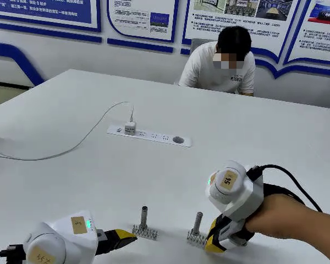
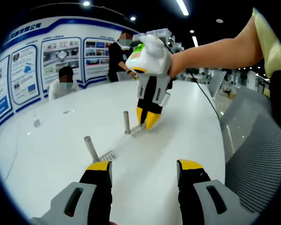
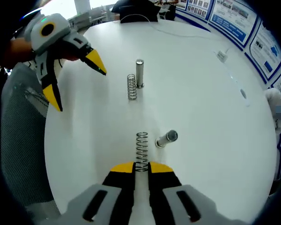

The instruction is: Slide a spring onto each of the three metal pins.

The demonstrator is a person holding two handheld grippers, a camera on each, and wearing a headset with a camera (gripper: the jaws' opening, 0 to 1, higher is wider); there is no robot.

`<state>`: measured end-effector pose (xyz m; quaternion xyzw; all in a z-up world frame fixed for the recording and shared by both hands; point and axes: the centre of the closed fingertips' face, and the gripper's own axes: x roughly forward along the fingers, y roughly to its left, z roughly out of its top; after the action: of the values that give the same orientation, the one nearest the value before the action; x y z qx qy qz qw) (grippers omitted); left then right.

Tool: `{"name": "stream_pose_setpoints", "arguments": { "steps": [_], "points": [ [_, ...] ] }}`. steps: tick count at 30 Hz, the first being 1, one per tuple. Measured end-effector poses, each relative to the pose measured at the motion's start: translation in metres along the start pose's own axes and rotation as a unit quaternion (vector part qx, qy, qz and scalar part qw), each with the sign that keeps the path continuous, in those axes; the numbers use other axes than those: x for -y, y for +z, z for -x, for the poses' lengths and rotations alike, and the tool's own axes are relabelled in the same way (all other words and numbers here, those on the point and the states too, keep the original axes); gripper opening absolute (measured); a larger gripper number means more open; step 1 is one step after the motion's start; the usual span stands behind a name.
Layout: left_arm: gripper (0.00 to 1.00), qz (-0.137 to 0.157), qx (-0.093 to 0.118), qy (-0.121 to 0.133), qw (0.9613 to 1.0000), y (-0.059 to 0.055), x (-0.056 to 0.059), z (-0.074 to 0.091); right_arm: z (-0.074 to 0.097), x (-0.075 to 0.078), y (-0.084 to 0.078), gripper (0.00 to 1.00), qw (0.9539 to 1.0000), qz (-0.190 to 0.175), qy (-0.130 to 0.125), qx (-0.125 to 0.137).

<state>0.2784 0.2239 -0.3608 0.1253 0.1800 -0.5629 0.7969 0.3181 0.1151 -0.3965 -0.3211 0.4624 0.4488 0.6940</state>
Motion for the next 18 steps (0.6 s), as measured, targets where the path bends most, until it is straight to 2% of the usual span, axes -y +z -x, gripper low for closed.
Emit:
{"name": "stream_pose_setpoints", "arguments": {
  "steps": [11,18],
  "points": [
    [0.56,-0.01,0.005,-0.009,0.9999,0.007,0.006,-0.006,0.016,-0.029,0.007,0.12,0.9993,0.028,0.026,0.003],
    [0.55,-0.017,0.009,-0.016,0.9997,0.013,0.01,-0.011,0.022,-0.04,0.011,0.12,0.9983,0.047,0.035,0.003]
  ]
}}
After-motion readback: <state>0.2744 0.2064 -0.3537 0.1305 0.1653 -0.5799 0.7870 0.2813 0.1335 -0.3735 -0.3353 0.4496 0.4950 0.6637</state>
